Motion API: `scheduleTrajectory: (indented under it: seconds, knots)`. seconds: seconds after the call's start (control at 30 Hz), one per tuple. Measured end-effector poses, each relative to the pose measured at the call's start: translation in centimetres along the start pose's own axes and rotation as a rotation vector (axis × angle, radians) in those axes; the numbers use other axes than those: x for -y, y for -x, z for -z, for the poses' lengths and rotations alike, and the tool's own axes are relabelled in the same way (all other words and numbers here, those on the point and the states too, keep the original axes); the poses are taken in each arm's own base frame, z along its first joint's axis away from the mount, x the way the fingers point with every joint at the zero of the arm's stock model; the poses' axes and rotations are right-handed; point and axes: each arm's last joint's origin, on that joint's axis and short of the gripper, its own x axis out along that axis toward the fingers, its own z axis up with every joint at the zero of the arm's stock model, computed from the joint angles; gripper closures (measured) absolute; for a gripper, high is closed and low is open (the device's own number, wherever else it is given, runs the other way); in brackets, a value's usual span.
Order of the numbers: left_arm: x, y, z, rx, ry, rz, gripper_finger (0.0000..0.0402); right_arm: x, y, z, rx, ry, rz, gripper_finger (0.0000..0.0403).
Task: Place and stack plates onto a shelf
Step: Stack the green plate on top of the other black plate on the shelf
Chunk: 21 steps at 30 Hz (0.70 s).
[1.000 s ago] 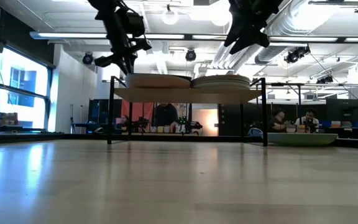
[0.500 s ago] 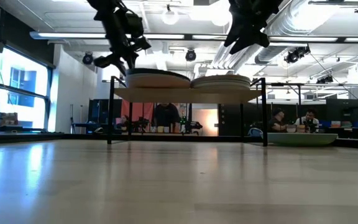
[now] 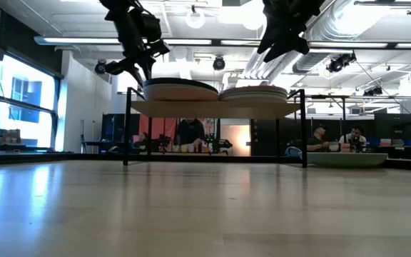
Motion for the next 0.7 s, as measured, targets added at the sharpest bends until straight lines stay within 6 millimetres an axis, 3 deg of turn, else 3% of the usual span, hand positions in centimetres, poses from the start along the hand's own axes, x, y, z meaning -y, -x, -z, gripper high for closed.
scheduleTrajectory:
  seconds: [0.37,0.5,0.7]
  knots:
    - [0.7,5.0,-0.2,0.154,-0.048,0.076,0.0325,0.1,0.0,0.3,-0.03,0.017,0.011,0.0263]
    - [1.8,6.0,1.2,0.165,-0.117,0.1,0.0325,0.3,0.3,0.8,-0.072,0.027,0.027,0.0263]
    - [4.2,7.1,5.4,0.094,-0.298,0.119,0.0325,1.3,0.6,2.0,-0.212,0.002,0.091,0.0263]
